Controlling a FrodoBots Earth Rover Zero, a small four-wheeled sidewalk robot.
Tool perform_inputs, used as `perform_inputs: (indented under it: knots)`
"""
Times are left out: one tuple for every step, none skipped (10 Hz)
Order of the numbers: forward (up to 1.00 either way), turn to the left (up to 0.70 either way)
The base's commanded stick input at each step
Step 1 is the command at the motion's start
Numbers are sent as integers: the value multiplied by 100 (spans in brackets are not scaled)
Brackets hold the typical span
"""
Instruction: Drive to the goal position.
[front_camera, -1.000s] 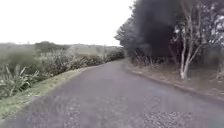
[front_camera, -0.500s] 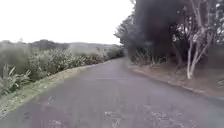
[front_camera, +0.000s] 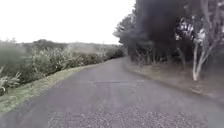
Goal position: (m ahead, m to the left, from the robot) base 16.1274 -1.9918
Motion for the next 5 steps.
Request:
perform_inputs:
  knots:
    - [70, 0]
    - [70, 0]
    - [70, 0]
    - [70, 6]
    - [70, 24]
